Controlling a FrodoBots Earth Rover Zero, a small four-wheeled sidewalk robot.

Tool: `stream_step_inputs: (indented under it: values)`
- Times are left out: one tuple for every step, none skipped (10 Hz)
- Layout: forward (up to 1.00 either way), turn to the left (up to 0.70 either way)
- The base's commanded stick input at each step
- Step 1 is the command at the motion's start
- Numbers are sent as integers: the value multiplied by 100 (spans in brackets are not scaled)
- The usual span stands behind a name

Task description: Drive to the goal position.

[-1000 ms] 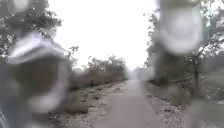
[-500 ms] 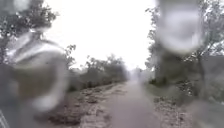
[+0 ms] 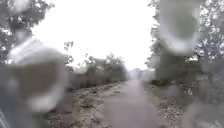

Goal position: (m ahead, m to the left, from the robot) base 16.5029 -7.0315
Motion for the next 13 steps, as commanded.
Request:
stream_step_inputs:
  values:
    - [70,0]
    - [70,0]
    - [70,0]
    - [70,0]
    - [70,0]
    - [70,0]
    - [70,0]
    - [70,0]
    - [70,0]
    - [70,0]
    - [70,0]
    - [70,0]
    - [70,0]
